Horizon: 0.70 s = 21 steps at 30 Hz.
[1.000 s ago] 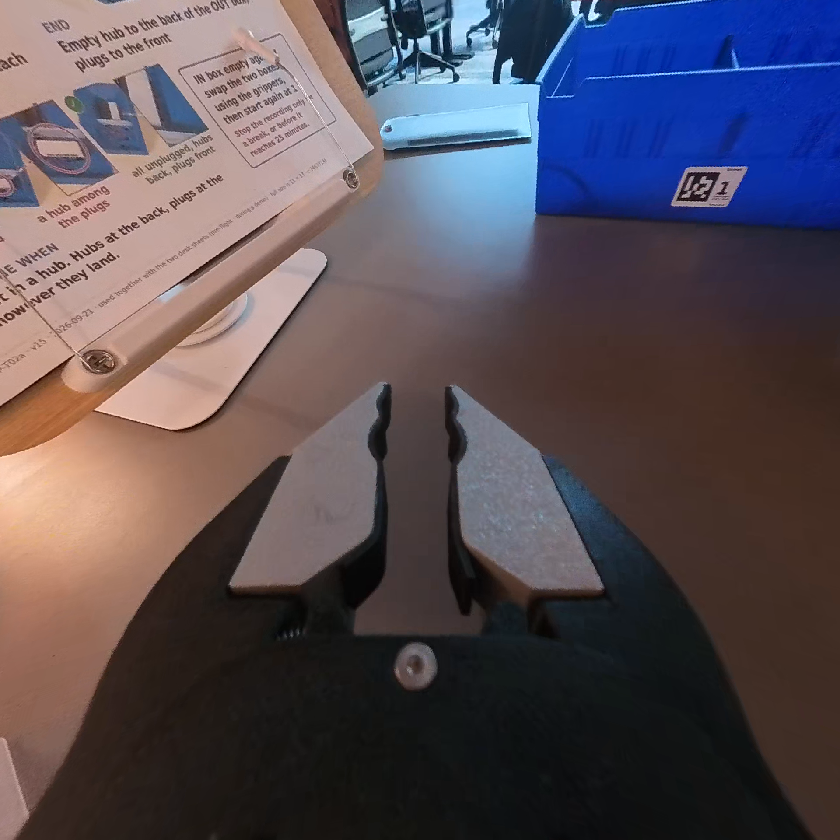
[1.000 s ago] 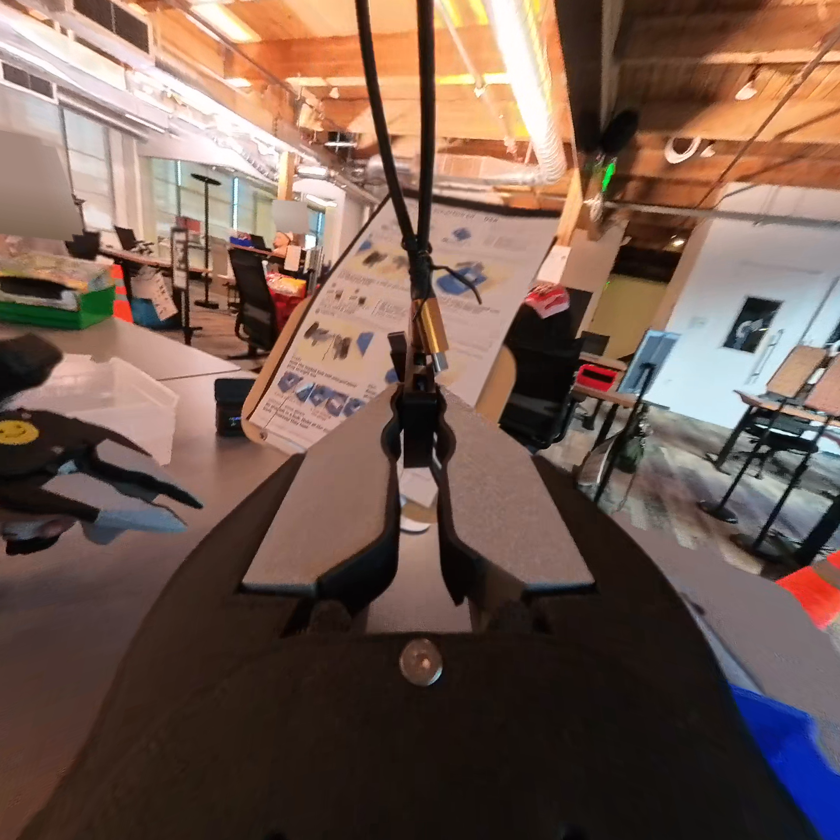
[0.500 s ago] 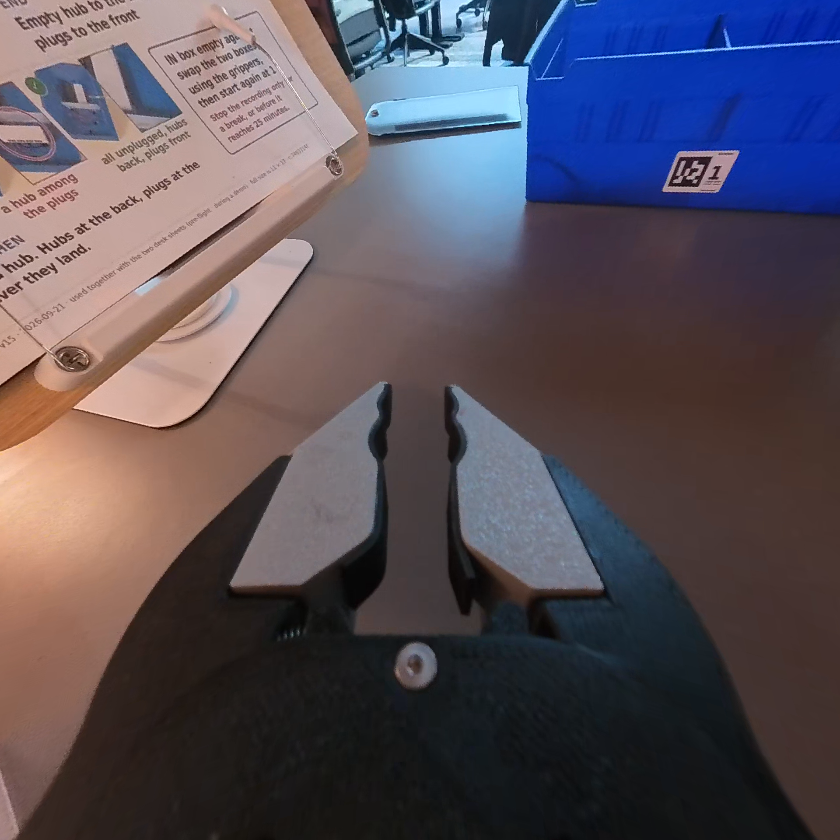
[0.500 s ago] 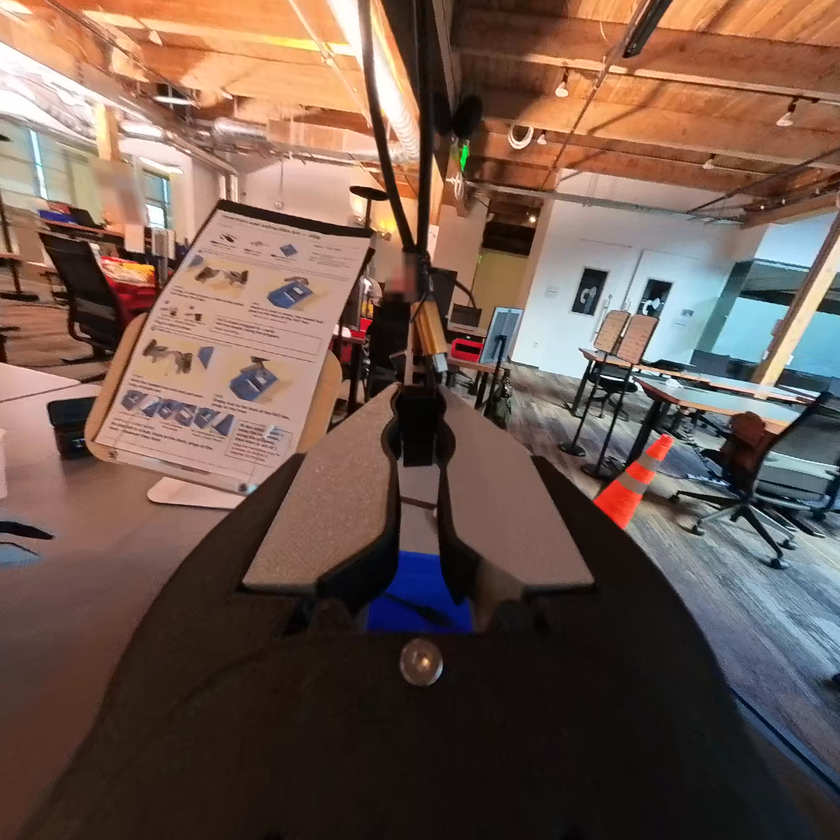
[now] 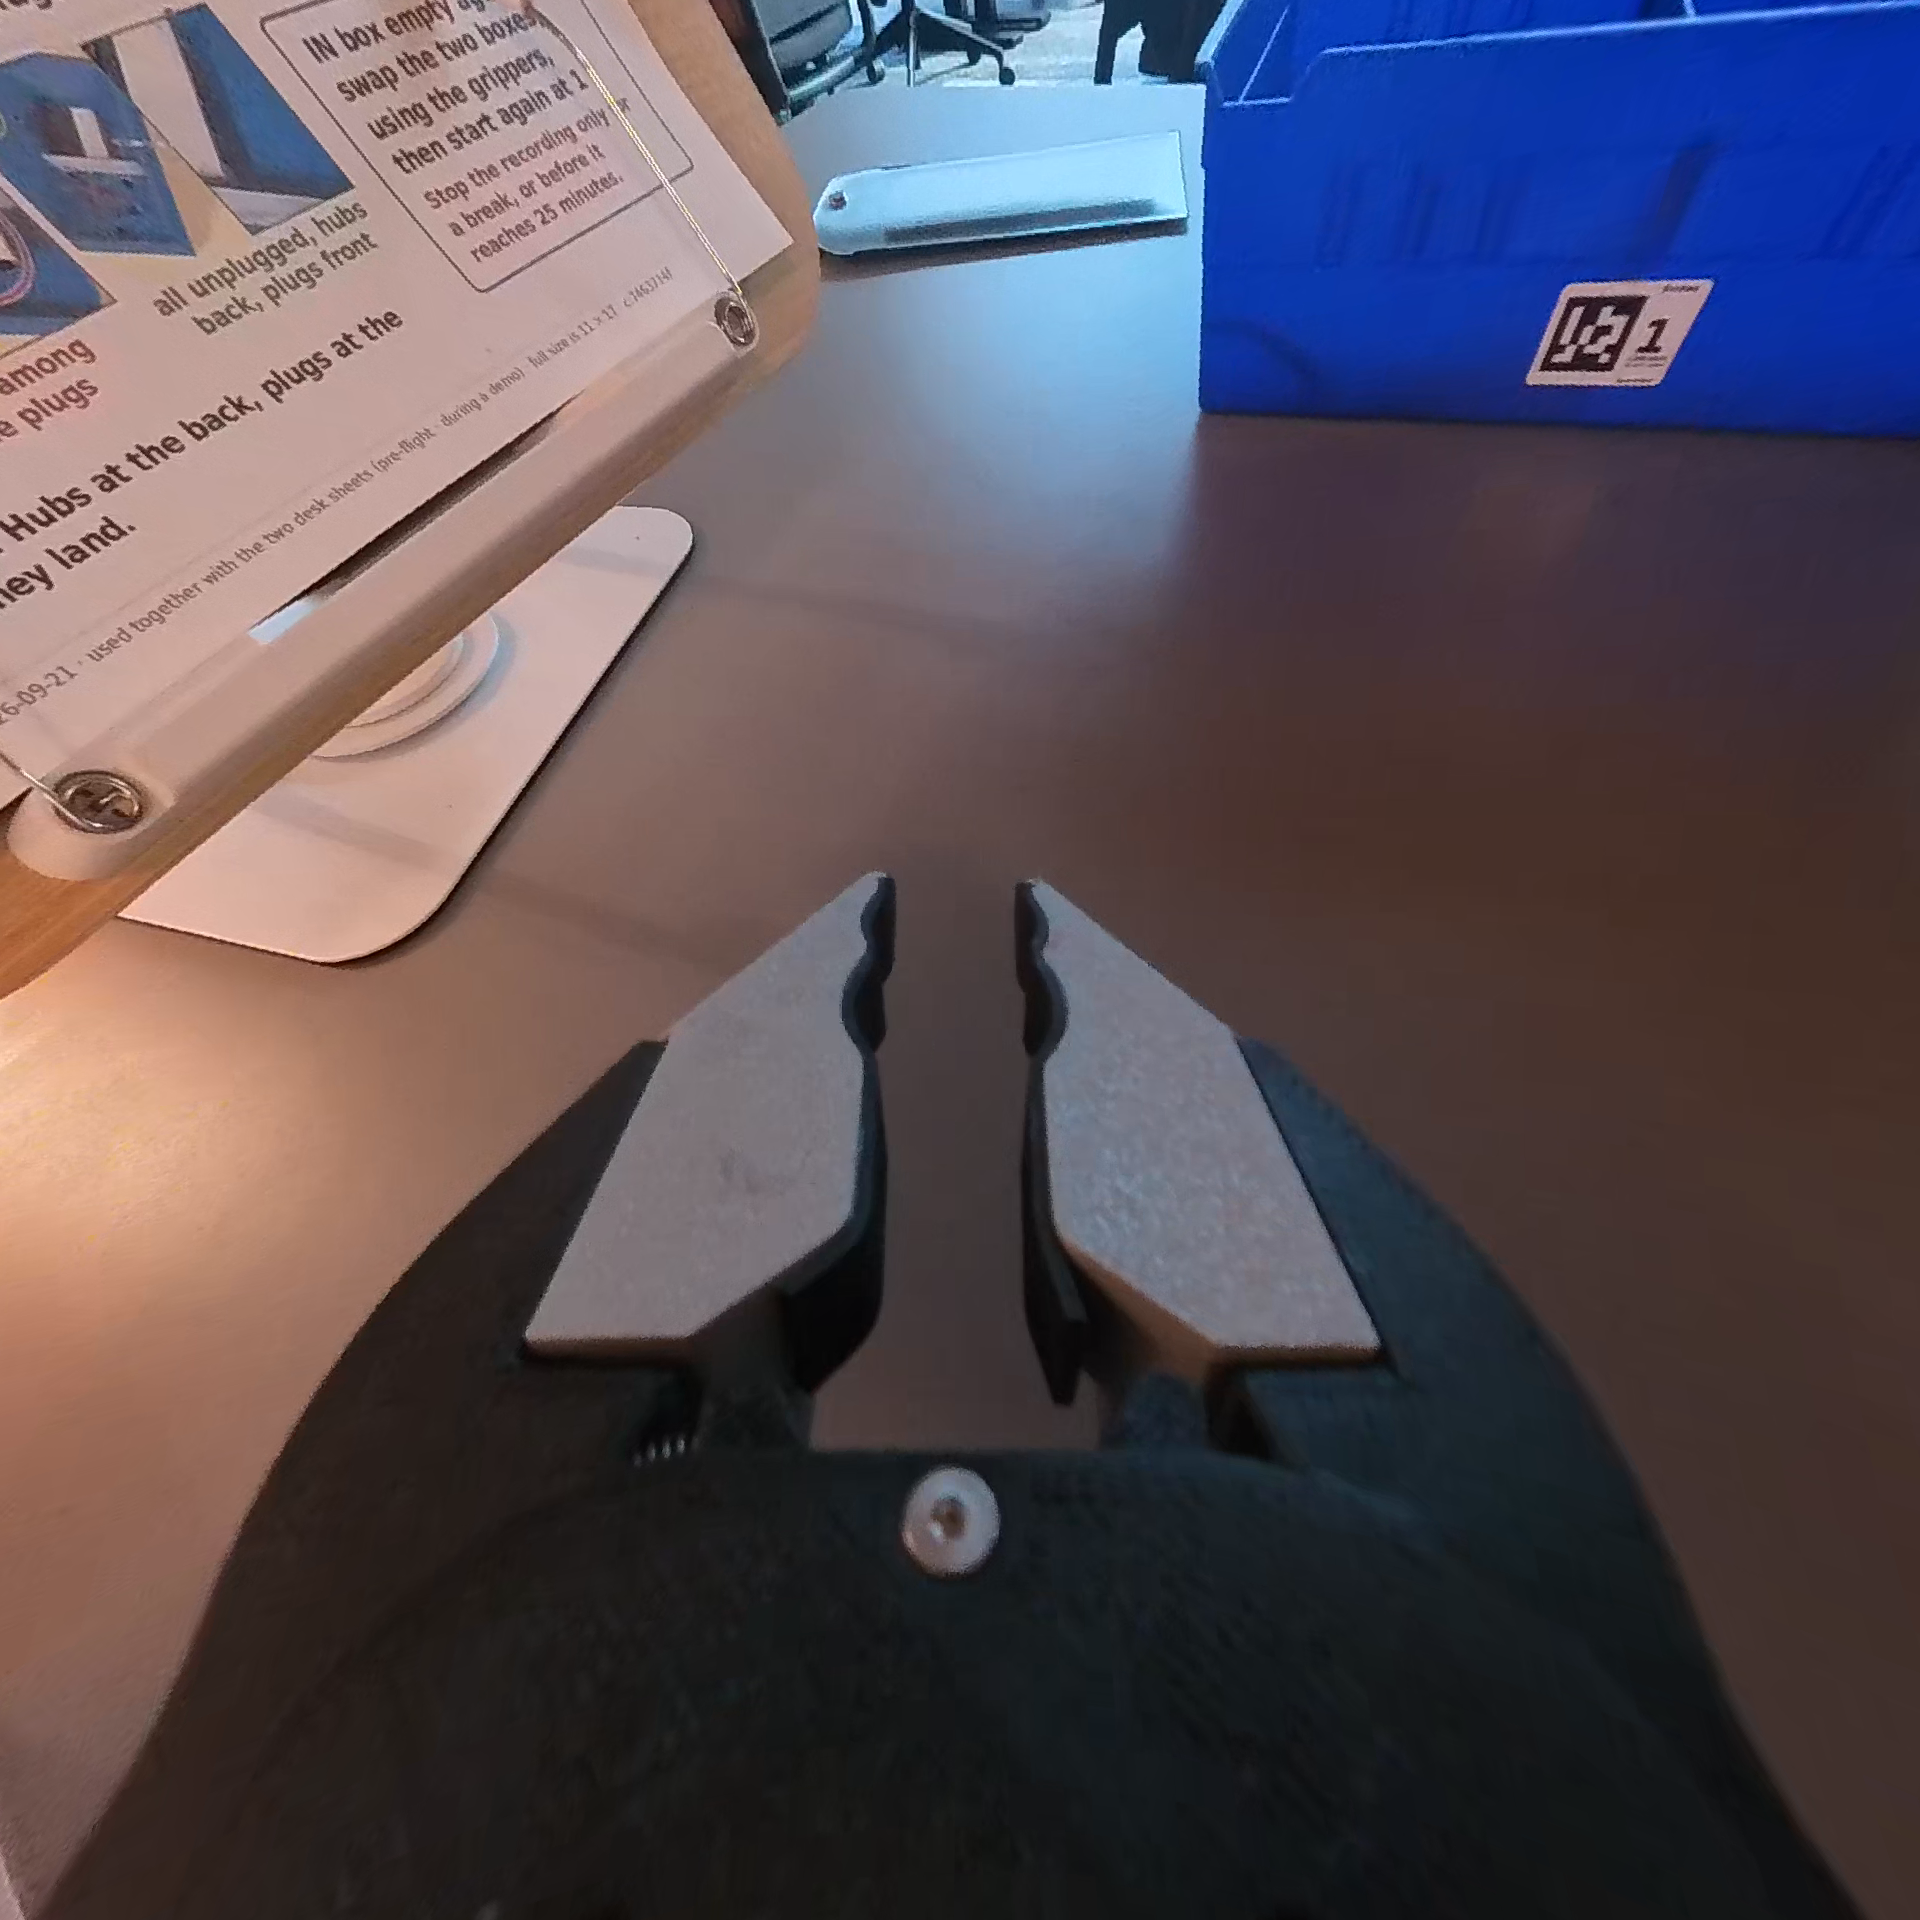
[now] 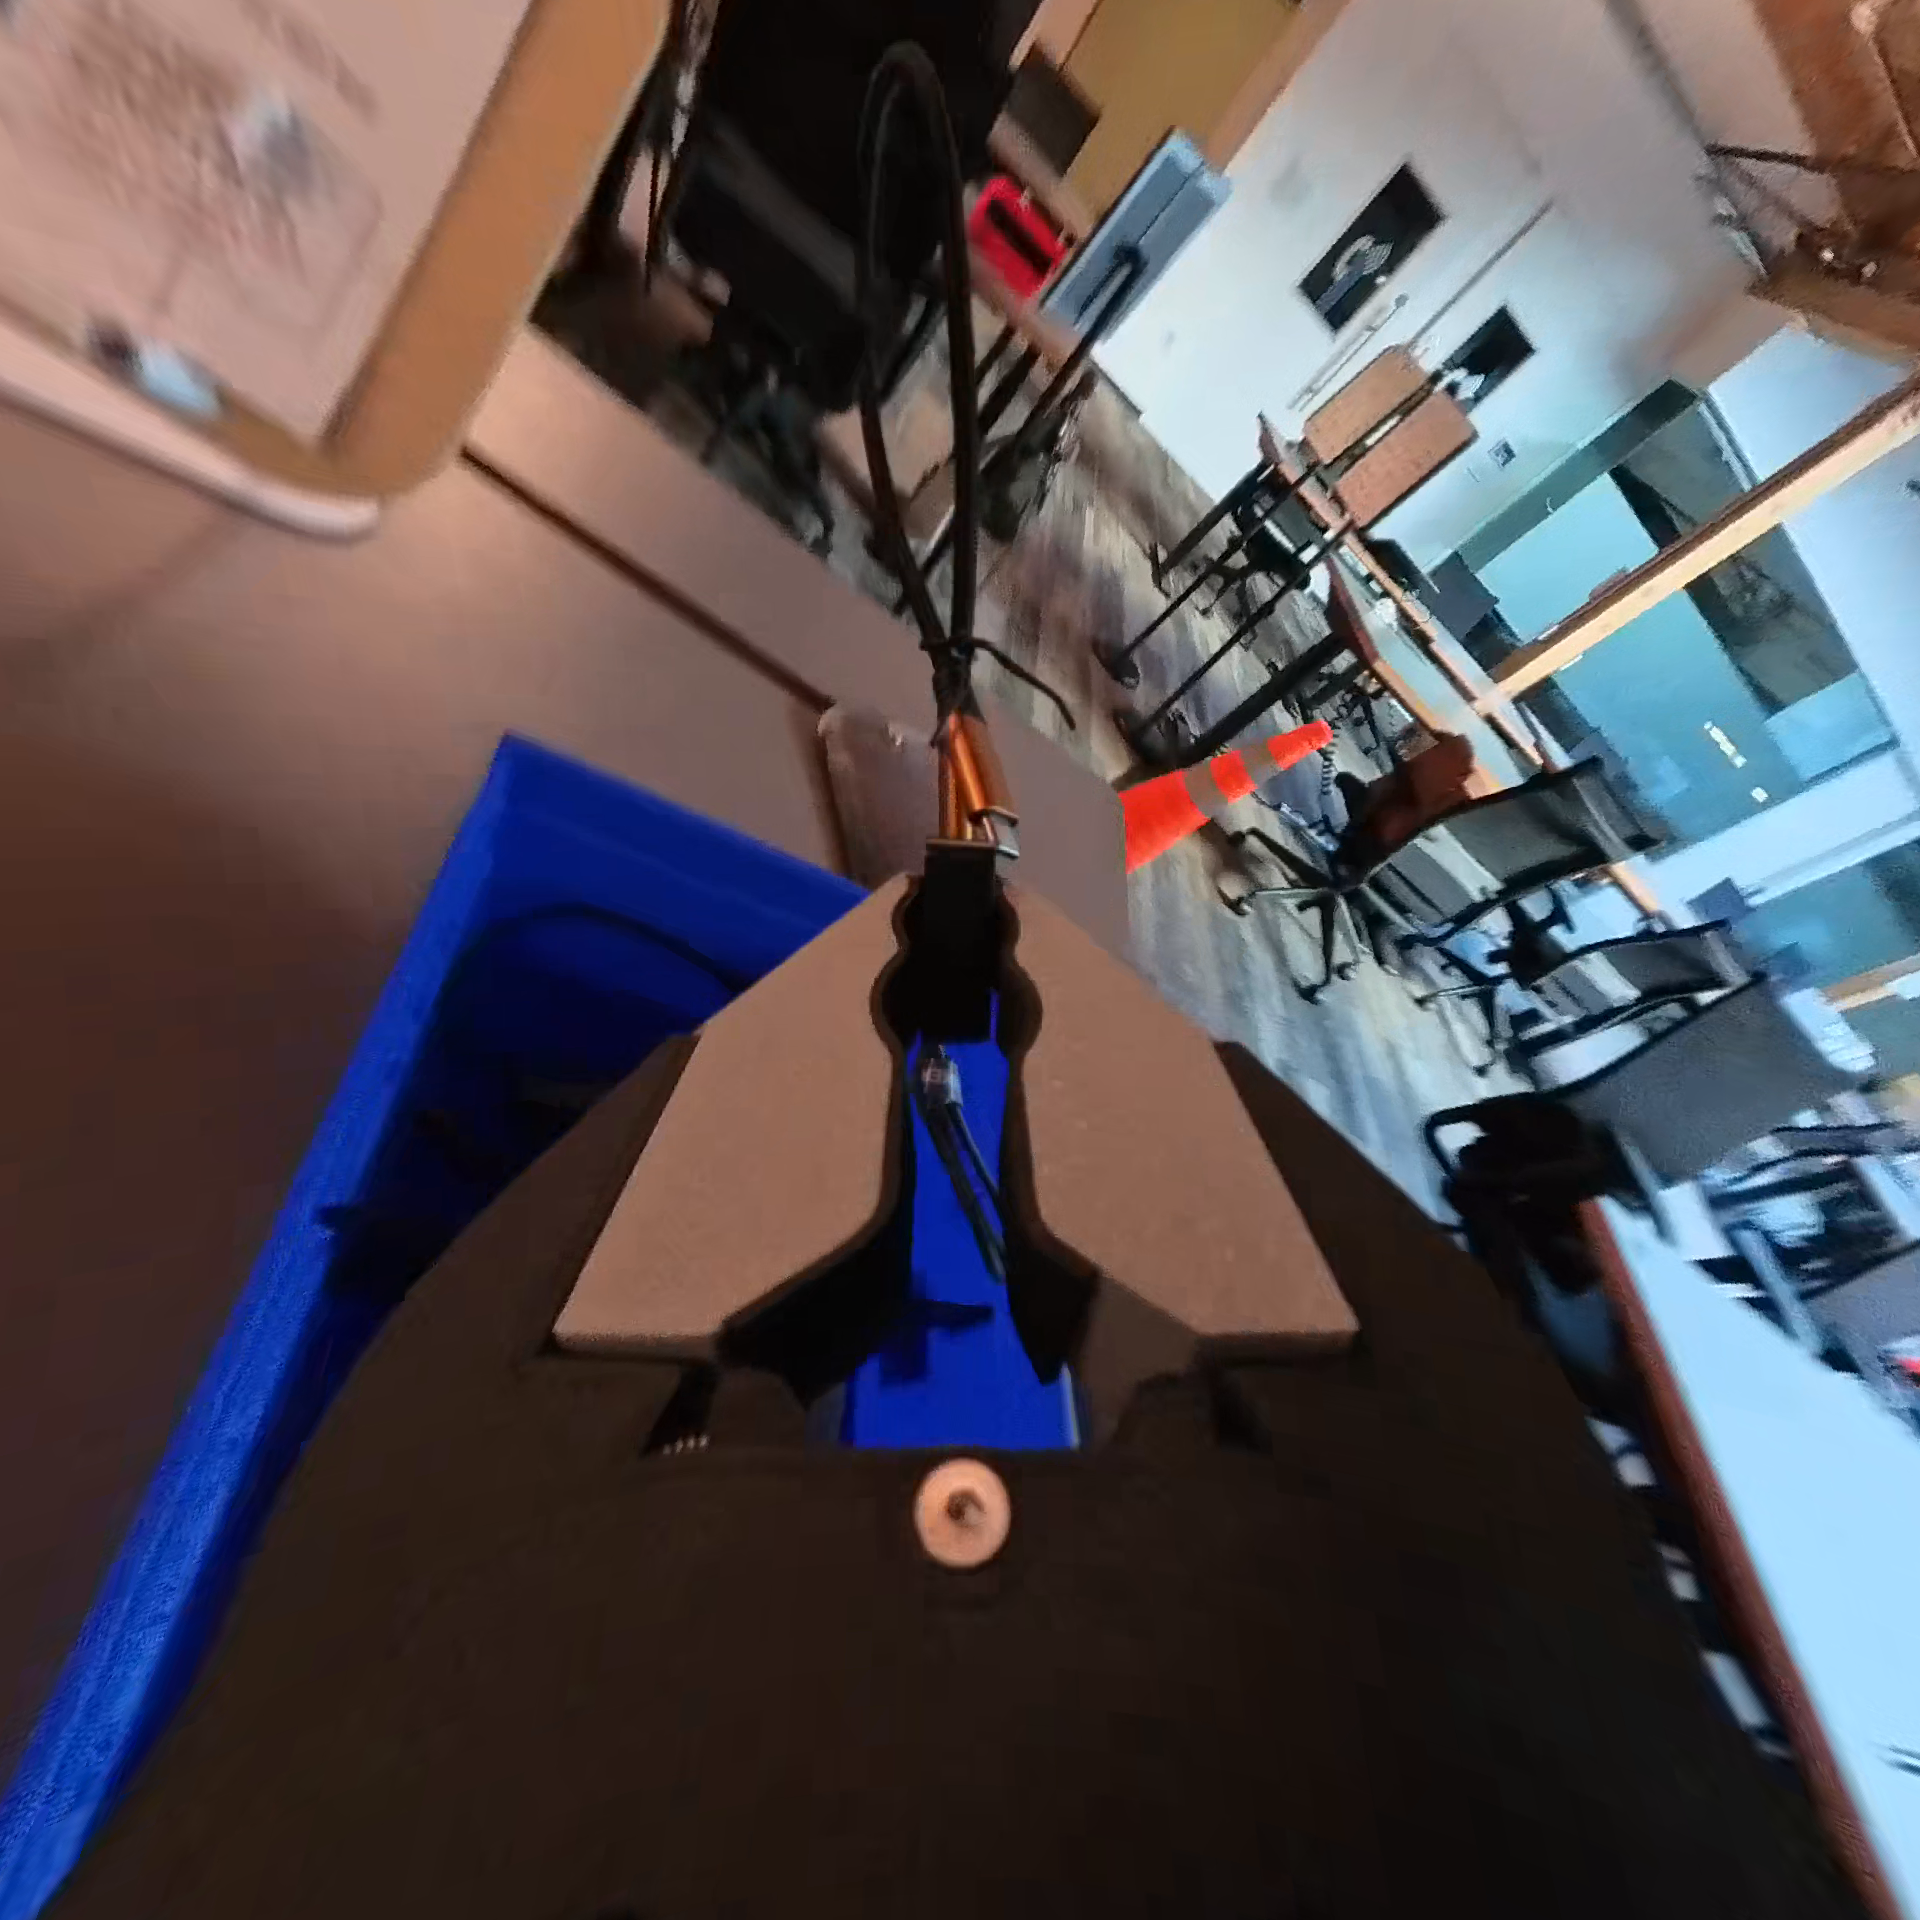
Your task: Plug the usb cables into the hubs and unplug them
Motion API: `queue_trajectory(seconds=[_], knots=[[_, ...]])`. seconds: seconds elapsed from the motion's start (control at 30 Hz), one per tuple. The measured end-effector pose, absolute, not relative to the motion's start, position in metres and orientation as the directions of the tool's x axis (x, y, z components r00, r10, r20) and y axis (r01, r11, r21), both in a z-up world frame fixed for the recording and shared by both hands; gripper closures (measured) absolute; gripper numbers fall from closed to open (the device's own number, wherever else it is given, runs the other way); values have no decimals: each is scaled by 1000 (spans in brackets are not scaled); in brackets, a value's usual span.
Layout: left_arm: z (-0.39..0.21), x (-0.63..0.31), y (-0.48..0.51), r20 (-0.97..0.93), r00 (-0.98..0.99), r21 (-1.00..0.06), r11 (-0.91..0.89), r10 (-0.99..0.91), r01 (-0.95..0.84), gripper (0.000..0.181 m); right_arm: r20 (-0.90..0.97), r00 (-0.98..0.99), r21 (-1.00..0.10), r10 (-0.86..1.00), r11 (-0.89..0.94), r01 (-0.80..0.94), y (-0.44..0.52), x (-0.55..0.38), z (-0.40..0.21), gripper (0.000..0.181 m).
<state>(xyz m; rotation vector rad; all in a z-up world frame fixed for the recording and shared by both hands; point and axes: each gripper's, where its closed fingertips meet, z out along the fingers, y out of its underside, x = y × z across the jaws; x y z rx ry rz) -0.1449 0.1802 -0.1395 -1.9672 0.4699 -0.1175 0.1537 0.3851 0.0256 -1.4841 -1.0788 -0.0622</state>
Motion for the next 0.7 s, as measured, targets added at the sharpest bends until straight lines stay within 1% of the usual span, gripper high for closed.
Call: queue_trajectory(seconds=[0.13,0.2,0.27,0.33,0.4,0.53,0.7], knots=[[-142,-144,180,-134,915,-885,-370,-381,-283,161,726,366,-546,582,164,822,397,135,-19,174],[-142,-144,180,-134,914,-884,-371,-383,-285,161,691,271,-453,671,109,885,400,130,-52,174],[-143,-144,180,-132,913,-882,-374,-386,-285,161,591,212,-362,779,20,932,400,129,-88,173],[-144,-142,180,-132,911,-880,-377,-390,-289,161,558,180,-278,810,-21,960,407,131,-108,173],[-146,-142,180,-135,909,-876,-381,-394,-295,161,508,166,-236,845,-48,971,410,129,-123,172],[-147,-142,179,-145,908,-872,-383,-394,-306,162,401,147,-189,904,-75,979,408,117,-138,169],[-144,-142,179,-148,908,-875,-375,-393,-305,163,395,90,-86,914,-60,994,412,113,-141,167]])
